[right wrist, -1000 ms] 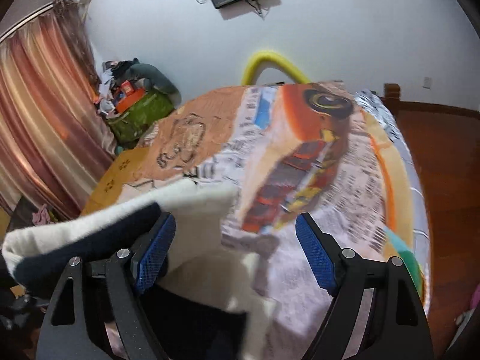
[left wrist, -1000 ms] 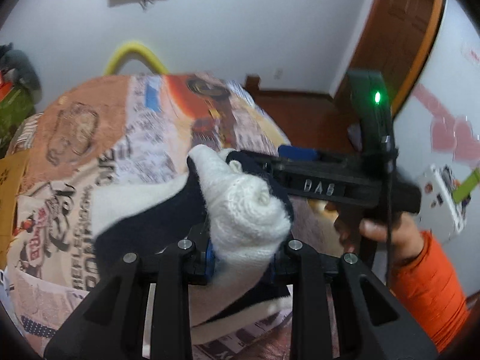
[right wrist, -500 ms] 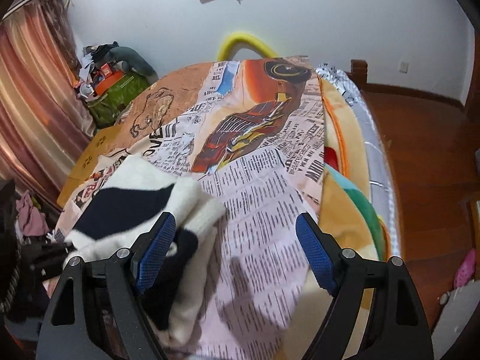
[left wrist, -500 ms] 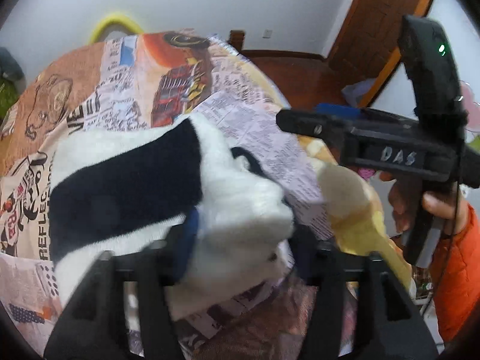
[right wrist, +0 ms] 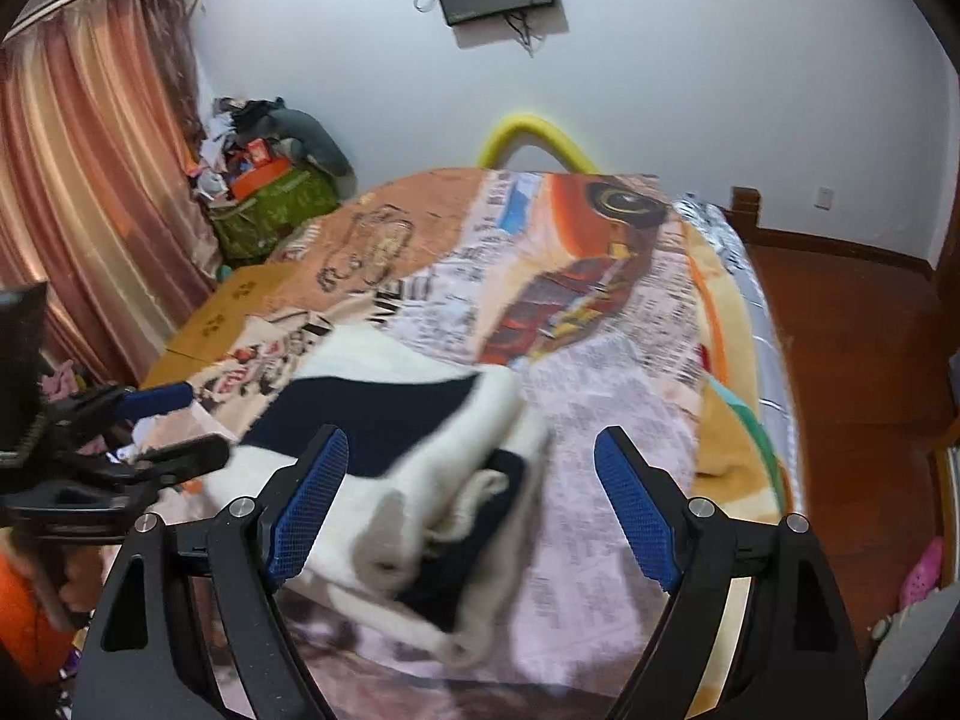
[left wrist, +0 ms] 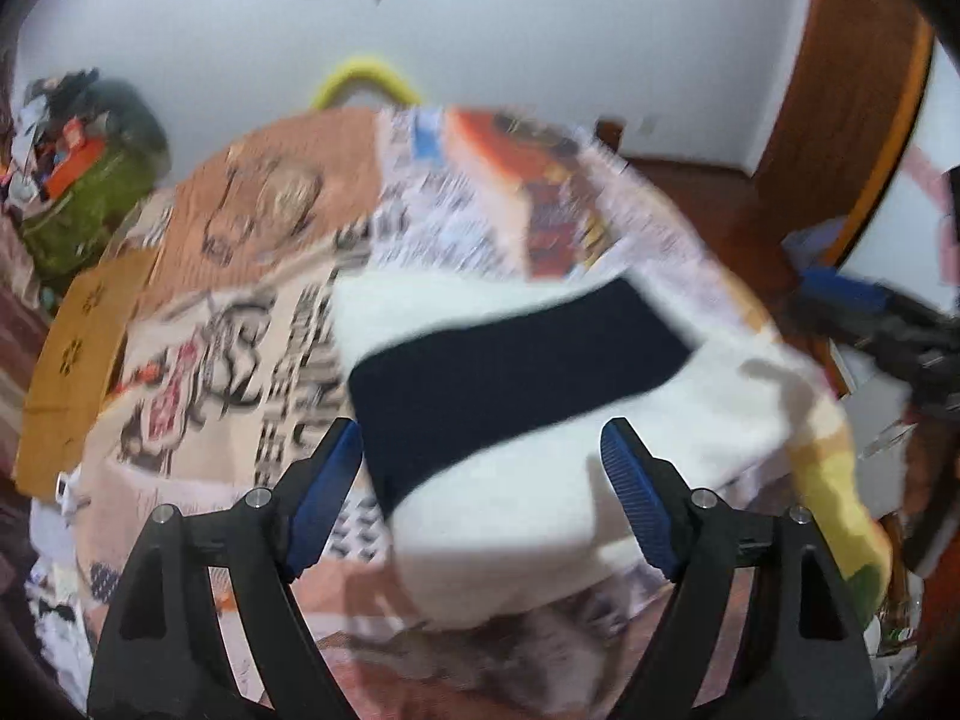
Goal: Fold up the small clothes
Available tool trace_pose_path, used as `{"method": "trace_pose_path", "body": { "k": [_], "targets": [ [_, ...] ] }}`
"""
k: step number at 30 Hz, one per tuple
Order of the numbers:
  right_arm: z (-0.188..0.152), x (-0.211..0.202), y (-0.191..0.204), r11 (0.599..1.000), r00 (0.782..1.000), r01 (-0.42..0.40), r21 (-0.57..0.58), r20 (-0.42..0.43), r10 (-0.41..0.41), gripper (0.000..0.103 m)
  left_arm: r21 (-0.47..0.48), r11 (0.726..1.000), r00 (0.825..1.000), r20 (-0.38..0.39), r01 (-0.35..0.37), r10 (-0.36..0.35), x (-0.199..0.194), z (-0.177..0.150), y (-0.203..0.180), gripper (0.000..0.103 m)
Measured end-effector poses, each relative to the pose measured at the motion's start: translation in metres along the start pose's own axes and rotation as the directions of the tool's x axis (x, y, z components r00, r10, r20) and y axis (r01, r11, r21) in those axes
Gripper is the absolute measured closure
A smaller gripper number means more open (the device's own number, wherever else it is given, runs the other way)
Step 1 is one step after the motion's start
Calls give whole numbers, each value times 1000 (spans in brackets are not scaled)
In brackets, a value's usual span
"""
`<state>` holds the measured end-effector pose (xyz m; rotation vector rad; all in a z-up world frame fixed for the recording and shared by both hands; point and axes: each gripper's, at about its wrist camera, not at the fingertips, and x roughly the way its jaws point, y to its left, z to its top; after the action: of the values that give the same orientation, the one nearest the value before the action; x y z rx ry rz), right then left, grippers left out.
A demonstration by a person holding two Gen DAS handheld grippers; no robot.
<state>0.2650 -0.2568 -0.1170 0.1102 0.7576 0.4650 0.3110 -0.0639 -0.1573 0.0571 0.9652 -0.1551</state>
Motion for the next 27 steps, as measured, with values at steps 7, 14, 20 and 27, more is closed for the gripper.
{"method": "trace_pose_path", "body": {
  "k": [7,14,20,27],
  "targets": [
    [-15,33,15,998,999,29,59,-32,-27,21,-18,997,984,-166,70,-72,54,-42,5,9],
    [-60,59,11,995,979,96,23,-181,-90,21,-57,987,975,-155,152,-159,41,-54,18,10],
    [-93,57,-18,980,981,20,197,-193,18,20,6,995,991,-91,96,-95,8,-53,23,10],
    [-82,31,-7,993,984,75,95,-167,-59,20,20,997,997,17,-70,70,-11,-19,50,9]
  ]
}}
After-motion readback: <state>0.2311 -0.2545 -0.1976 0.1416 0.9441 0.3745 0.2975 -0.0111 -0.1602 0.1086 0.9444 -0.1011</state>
